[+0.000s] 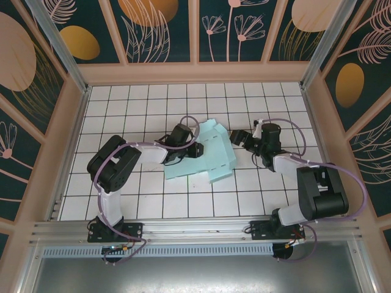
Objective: Fold the paper box
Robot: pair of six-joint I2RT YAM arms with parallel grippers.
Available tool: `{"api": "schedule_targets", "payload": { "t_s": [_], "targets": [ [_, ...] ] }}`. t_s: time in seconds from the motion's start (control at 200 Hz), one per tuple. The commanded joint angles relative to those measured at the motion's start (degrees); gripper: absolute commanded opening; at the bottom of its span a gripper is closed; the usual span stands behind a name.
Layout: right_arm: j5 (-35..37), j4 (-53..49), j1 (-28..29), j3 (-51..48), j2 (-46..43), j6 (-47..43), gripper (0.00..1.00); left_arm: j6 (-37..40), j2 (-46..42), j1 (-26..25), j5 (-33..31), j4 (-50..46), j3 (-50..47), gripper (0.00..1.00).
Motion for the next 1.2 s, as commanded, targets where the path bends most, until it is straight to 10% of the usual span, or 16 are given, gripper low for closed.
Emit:
{"api": "schedule_targets", "payload": {
  "t_s": [0.0,0.43,0.716,0.831,0.951,1.191],
  "targets": [
    [-2.83,2.16,1.54,1.90,2.81,0.82,0.85,0.31,1.60,-0.09,-0.33,-2.75,-4.31,0.30],
    [-5.32,5.41,6.88,5.95,10.30,2.65,0.68,-3.30,4.01,-0.15,1.85,4.46,-8.51,0.28],
    [-2.73,4.76,8.04,7.18,10.59,2.05,0.00,-1.31,3.82,-0.10,1.28,2.42,-7.60,0.28],
    [-1.27,1.94,8.10,7.99,9.66,0.25,0.01,-1.70,3.43,-0.12,1.29,2.81,-7.97,0.28],
    [1.05,0.80,8.12,6.97,7.06,-0.85,0.36,-1.84,2.71,-0.09,0.87,2.94,-8.40,0.28],
    [-0.87,3.02,8.18,2.92,4.76,0.43,0.35,-1.05,2.45,-0.14,0.31,1.98,-7.99,0.28]
  ]
}}
